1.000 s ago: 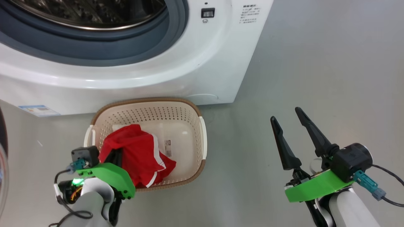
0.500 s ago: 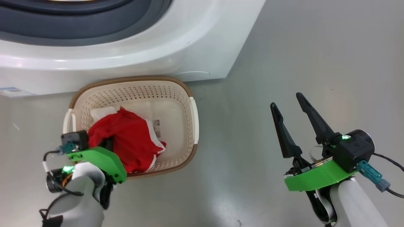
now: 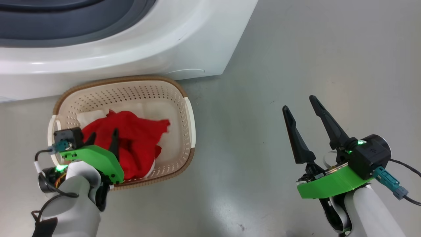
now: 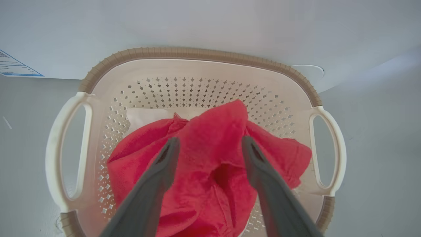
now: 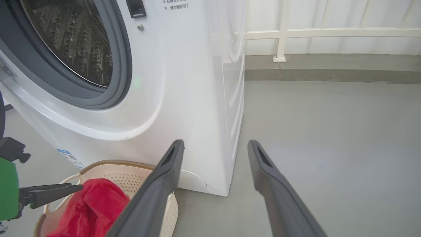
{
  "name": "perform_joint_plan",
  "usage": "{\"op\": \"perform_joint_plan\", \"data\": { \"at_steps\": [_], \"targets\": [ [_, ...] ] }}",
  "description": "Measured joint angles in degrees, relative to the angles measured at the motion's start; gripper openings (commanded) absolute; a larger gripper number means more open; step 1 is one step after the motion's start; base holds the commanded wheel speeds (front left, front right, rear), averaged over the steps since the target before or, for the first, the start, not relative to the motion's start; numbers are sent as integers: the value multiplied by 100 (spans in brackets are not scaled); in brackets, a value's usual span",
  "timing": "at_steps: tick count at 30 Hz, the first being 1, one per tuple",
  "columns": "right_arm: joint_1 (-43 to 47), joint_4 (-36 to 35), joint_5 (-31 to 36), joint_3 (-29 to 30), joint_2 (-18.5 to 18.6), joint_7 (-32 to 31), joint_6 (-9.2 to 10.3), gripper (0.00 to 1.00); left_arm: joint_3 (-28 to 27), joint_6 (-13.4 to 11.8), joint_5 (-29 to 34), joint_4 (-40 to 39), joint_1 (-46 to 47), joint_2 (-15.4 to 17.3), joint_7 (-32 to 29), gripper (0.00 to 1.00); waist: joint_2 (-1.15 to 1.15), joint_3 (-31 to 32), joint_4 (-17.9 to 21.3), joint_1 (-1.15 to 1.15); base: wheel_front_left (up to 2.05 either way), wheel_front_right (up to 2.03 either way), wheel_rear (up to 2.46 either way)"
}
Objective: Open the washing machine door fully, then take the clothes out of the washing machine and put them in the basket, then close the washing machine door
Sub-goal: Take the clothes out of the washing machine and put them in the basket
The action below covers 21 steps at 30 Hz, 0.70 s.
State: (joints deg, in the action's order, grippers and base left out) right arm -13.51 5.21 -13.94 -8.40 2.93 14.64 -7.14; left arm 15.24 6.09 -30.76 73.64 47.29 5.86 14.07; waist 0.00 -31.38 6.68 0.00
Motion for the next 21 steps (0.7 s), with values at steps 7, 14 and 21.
{"op": "perform_joint_plan", "data": {
  "at_steps": [7,14,21],
  "targets": [
    [1,37,-18,12,-1,0,0,100,-41,-3,67,-586,-51,52,23,100,0,148,-60,0,0,0,0],
    [7,160,-27,37,0,0,0,100,-293,-172,309,-1633,-627,73,23,100,0,367,-149,0,0,0,0],
    [43,309,-77,79,-2,0,0,100,-804,-197,592,-3073,-1475,-43,23,100,0,726,-272,0,0,0,0]
  ]
}}
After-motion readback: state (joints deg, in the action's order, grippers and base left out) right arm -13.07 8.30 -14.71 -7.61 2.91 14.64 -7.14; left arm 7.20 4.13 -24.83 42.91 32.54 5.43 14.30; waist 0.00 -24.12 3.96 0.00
